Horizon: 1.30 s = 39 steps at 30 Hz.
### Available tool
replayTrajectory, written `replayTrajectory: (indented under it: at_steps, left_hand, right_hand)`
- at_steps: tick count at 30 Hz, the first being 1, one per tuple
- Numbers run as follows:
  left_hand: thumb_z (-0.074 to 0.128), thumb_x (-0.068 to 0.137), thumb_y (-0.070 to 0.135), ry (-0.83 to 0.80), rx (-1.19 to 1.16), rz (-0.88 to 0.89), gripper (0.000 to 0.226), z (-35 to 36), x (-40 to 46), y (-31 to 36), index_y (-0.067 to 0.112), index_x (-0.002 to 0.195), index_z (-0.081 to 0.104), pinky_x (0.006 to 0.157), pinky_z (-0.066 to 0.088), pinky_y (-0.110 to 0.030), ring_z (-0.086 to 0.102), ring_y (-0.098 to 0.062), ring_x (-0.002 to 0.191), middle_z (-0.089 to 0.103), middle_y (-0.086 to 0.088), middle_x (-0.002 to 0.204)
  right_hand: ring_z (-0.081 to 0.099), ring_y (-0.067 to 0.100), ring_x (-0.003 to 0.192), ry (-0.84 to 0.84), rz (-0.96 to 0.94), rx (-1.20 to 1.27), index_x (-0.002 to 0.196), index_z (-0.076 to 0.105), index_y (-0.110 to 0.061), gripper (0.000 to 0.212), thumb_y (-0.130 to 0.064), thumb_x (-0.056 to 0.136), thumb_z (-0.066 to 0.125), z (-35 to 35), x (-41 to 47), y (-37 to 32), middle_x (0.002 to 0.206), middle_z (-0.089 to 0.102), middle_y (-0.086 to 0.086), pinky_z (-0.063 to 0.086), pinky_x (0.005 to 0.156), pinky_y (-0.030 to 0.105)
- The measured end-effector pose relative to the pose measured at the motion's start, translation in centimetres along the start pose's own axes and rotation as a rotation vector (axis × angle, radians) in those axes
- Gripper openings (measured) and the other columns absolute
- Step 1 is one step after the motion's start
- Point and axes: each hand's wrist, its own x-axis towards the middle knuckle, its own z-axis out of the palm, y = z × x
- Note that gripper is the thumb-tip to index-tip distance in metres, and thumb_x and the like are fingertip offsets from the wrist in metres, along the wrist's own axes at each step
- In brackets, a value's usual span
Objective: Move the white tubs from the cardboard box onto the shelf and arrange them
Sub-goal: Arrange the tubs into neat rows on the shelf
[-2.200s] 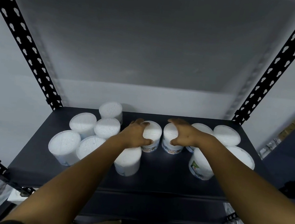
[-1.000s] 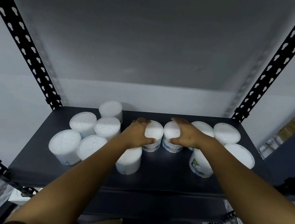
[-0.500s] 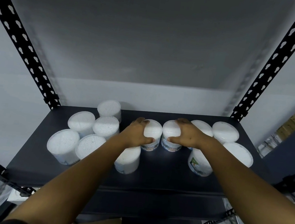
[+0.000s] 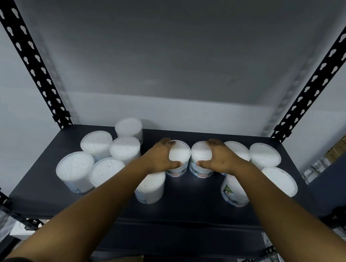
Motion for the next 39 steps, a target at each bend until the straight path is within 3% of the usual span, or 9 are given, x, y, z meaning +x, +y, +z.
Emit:
replayTrajectory:
  at_steps: [14, 20, 25, 30, 35, 39]
  left_hand:
    - [0.061, 0.087, 0.043, 0.017, -0.007, 0.015, 0.075, -0.2, -0.9, 0.3, 0.015, 0.148, 0.027, 0.116, 0.021, -0.039, 0.018, -0.028, 0.144, 0.014, -0.009, 0.158]
    - [0.059, 0.089, 0.043, 0.018, -0.024, 0.023, 0.073, -0.3, -2.5, -0.1, 0.015, 0.148, 0.027, 0.117, 0.021, -0.04, 0.019, -0.027, 0.144, 0.017, -0.009, 0.157]
    - [0.061, 0.086, 0.043, 0.041, -0.041, 0.044, 0.07, -0.5, -4.5, -1.1, 0.012, 0.144, 0.035, 0.111, 0.033, -0.042, 0.037, -0.029, 0.133, 0.035, -0.01, 0.147]
    - [0.058, 0.081, 0.043, 0.093, -0.059, 0.079, 0.066, -0.7, -6.8, -2.1, 0.008, 0.136, 0.045, 0.104, 0.034, -0.033, 0.045, -0.027, 0.124, 0.05, -0.01, 0.13]
    - [0.059, 0.09, 0.038, 0.122, -0.049, 0.068, 0.063, -1.0, -9.0, -3.6, 0.014, 0.143, 0.037, 0.113, 0.023, -0.034, 0.028, -0.024, 0.14, 0.035, -0.009, 0.149]
    - [0.058, 0.089, 0.042, 0.151, -0.055, 0.05, 0.063, -1.1, -10.3, -5.0, 0.014, 0.142, 0.039, 0.114, 0.027, -0.038, 0.032, -0.024, 0.138, 0.04, -0.008, 0.147]
  right_hand:
    - [0.022, 0.023, 0.143, 0.033, 0.002, 0.014, 0.147, 0.027, -0.008, 0.081, -0.045, 0.085, 0.063, 0.0, -1.4, -0.9, 0.155, 0.025, 0.011, 0.018, 0.114, 0.03]
    - [0.027, 0.024, 0.14, 0.05, -0.007, 0.054, 0.146, 0.03, -0.01, 0.075, -0.043, 0.087, 0.062, 0.4, -2.7, -2.2, 0.153, 0.028, 0.01, 0.022, 0.112, 0.031]
    - [0.03, 0.023, 0.139, 0.059, -0.026, 0.064, 0.145, 0.031, -0.009, 0.072, -0.042, 0.088, 0.06, 1.3, -4.0, -3.8, 0.151, 0.032, 0.01, 0.024, 0.111, 0.031]
    - [0.03, 0.023, 0.138, 0.062, -0.065, 0.098, 0.145, 0.032, -0.012, 0.069, -0.039, 0.089, 0.06, 2.6, -5.0, -5.8, 0.15, 0.033, 0.009, 0.023, 0.112, 0.031]
    - [0.023, 0.02, 0.142, 0.045, -0.081, 0.137, 0.148, 0.028, -0.013, 0.071, -0.041, 0.089, 0.058, 3.6, -5.7, -8.0, 0.155, 0.024, 0.006, 0.02, 0.117, 0.033]
    - [0.022, 0.02, 0.143, 0.035, -0.109, 0.138, 0.148, 0.027, -0.015, 0.074, -0.047, 0.089, 0.057, 4.4, -5.8, -9.7, 0.156, 0.022, 0.005, 0.021, 0.116, 0.033]
